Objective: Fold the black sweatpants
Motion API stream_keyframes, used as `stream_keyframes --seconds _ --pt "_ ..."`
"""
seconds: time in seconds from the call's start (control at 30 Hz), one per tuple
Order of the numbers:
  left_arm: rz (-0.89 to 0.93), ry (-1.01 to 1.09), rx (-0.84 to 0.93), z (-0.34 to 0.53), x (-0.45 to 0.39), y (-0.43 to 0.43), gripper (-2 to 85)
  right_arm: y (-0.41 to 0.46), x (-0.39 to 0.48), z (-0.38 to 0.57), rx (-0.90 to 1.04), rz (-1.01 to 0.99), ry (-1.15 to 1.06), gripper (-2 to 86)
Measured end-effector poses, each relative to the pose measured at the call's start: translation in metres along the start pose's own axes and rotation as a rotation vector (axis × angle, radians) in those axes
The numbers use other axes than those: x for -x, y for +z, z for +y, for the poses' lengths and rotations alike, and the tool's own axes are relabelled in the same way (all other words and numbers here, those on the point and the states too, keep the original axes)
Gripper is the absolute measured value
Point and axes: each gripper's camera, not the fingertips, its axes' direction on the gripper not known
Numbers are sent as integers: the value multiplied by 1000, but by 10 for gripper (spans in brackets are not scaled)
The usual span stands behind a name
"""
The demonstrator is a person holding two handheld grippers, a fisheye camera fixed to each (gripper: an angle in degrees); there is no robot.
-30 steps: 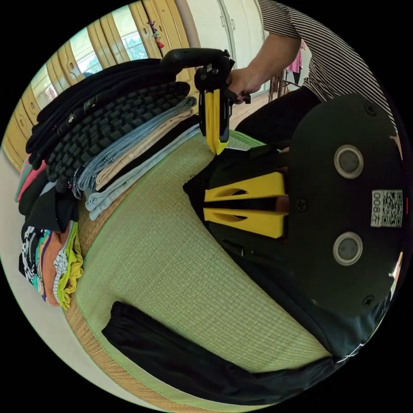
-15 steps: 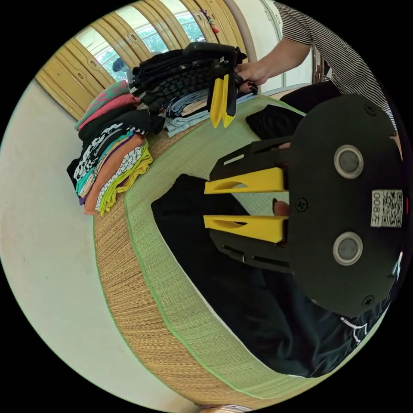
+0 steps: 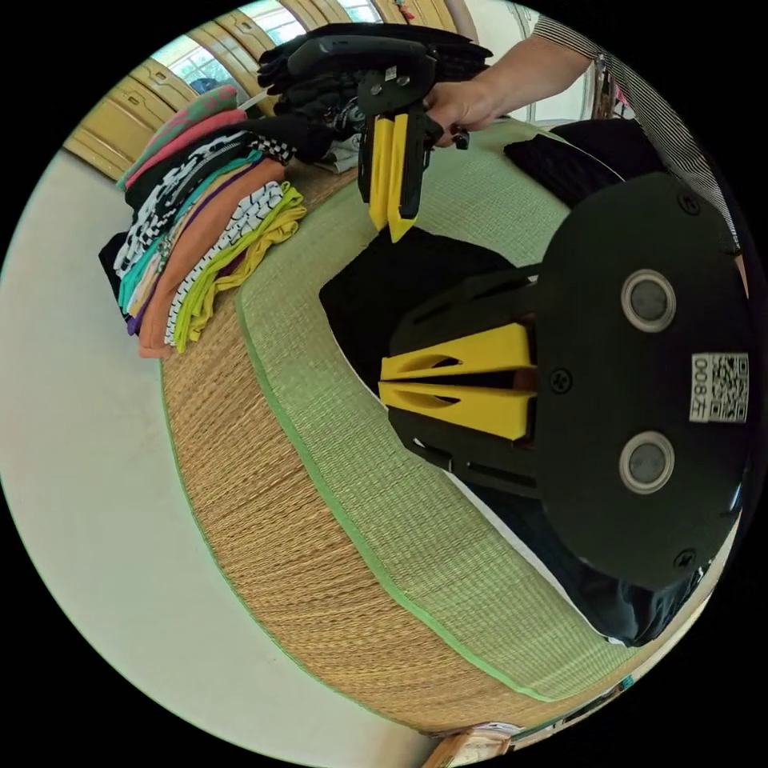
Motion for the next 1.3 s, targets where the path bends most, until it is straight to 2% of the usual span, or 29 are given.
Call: stream_keyframes --seconds 0.13,0.23,0.43,0.5,0.57,0.67,0.83,0.97,1.03,1.17,1.3 --pt "19 18 -120 -5 11 -35 5 -37 -2 -14 -99 -7 -17 27" --pt "15 52 -134 -13 15 -43 6 -57 -7 -29 -126 36 -17 23" --pt "-55 30 6 -5 27 -15 24 -36 -28 -46 11 51 60 34" --pt "-25 4 -7 7 33 -17 32 -18 -38 -49 98 37 109 47" --pt "111 18 -46 33 42 -29 42 -15 -43 -49 102 25 134 56" --pt "199 33 -81 79 50 -43 45 -27 -44 -49 46 -19 166 63" --pt "136 -17 82 161 71 -34 29 -51 -14 -35 9 -32 114 58" --pt "315 -95 -67 239 89 -80 33 -89 34 17 -8 -58 8 67" --pt "341 -110 -71 275 92 -95 37 -99 53 45 24 -69 -18 72" --pt "311 -206 -6 352 98 -108 40 -98 83 87 147 -58 6 73" --pt "241 -284 69 391 106 -99 27 -83 99 85 219 -7 46 51"
